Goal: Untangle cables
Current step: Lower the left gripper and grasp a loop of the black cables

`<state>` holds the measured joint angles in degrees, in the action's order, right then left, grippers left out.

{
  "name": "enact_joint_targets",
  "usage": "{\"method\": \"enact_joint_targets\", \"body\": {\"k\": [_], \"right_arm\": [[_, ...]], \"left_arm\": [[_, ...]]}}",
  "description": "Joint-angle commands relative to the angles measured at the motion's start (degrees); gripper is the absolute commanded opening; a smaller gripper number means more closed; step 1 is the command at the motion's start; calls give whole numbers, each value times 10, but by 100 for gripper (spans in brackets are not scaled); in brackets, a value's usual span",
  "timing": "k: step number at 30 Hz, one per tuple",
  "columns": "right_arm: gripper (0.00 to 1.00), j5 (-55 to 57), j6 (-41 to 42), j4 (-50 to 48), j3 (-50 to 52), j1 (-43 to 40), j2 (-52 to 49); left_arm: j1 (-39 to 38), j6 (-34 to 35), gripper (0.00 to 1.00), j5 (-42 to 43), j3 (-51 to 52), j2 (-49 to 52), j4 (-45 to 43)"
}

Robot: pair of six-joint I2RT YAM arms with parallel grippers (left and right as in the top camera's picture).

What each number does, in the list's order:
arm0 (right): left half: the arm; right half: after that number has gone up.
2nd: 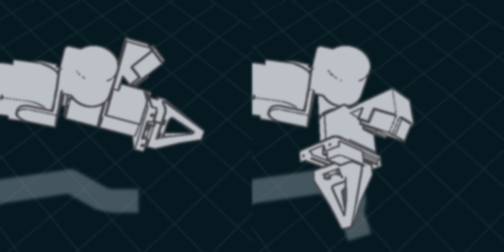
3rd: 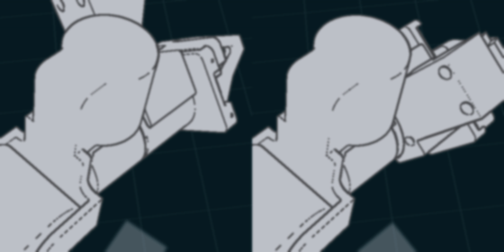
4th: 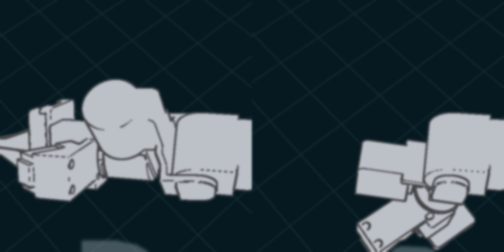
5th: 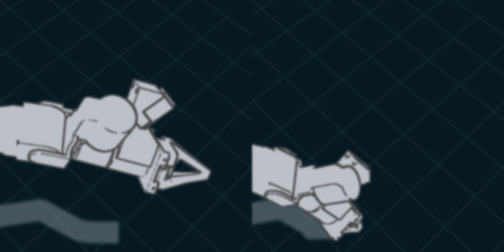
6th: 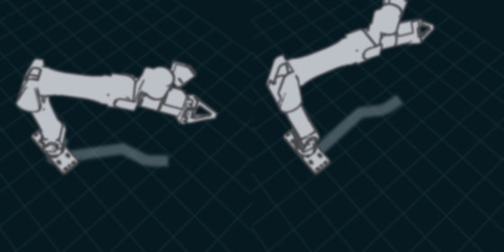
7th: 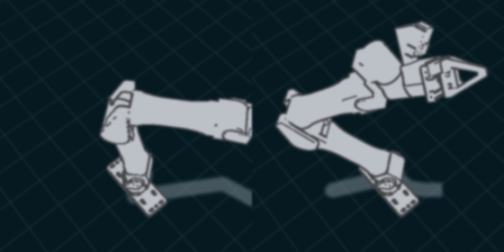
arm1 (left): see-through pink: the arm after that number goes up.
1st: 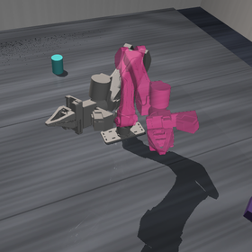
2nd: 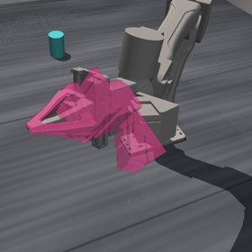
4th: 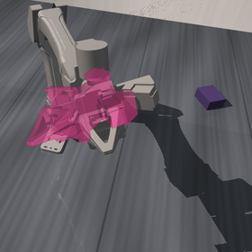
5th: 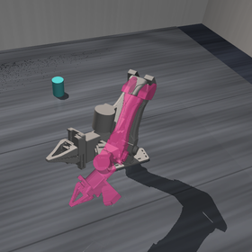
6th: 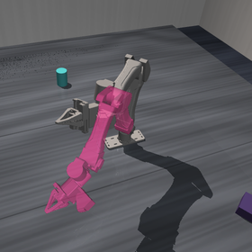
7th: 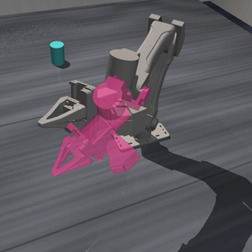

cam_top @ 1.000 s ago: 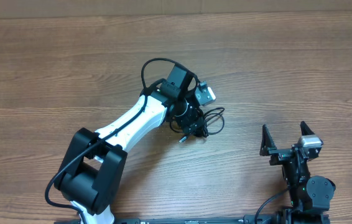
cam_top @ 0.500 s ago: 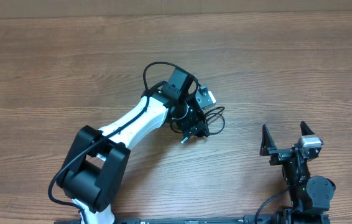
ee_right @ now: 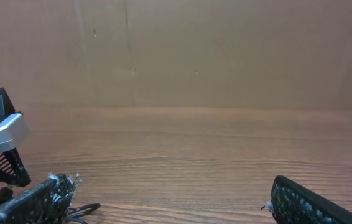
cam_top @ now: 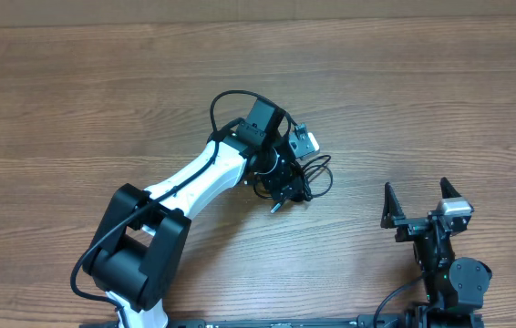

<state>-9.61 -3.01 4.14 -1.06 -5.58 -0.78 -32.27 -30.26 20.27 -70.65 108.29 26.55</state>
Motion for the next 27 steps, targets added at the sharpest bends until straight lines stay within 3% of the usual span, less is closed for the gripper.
{"method": "enact_joint_targets", "body": {"k": [1,9,10,11,12,15,27], "right_arm": [[100,6,-1,-2,6,3,6],[100,6,-1,-2,6,3,6],[100,6,-1,-2,6,3,6],[100,6,-1,-2,6,3,6],[100,6,-1,-2,6,3,6],[100,6,-1,-2,6,3,6],[100,6,-1,-2,6,3,6]], "left_arm": [[-5,-4,100,22,5,8,0],[-5,-4,100,23,5,8,-2],[-5,-4,94,23,5,8,-2],[-5,-6,74,21,5,8,-2],[-5,-7,62,20,5,8,-2],[-5,-13,50,20,5,8,-2],[-4,-42,48,20,13,18,-3]]}}
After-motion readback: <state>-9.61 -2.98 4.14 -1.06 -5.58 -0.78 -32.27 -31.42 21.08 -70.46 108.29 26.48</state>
